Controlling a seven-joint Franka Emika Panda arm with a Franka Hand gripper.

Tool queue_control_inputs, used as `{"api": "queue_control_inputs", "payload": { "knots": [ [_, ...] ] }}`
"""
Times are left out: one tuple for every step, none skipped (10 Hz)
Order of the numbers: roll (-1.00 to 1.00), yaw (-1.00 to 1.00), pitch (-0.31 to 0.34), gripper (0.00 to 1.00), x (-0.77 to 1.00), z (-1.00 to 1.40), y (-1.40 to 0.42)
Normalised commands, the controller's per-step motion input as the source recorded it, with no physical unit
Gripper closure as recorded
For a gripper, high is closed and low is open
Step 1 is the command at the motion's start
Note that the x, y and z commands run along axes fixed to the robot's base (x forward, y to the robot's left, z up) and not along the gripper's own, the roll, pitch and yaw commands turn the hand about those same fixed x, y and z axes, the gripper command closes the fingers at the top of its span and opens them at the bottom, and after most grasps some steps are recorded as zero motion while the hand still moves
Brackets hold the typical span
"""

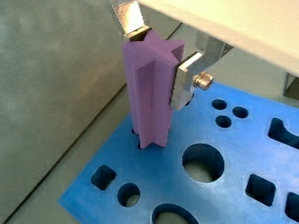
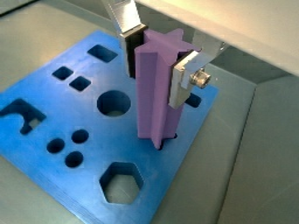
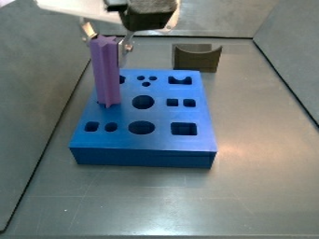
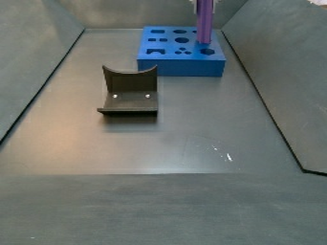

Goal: Insert the star object.

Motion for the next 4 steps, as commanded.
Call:
{"api": "queue_control_inputs", "payload": {
  "knots": [
    [-0.01, 0.03, -0.434, 1.0, -0.37, -0.4, 0.12],
    [0.03, 0.01, -0.406, 1.0, -0.28, -0.45, 0.0],
    [-0.03, 0.0, -0.066, 1.0, 0.0, -0.12, 0.0],
    [0.0, 0.0, 0.0, 1.0, 0.0, 0.0, 0.0]
  ]
}}
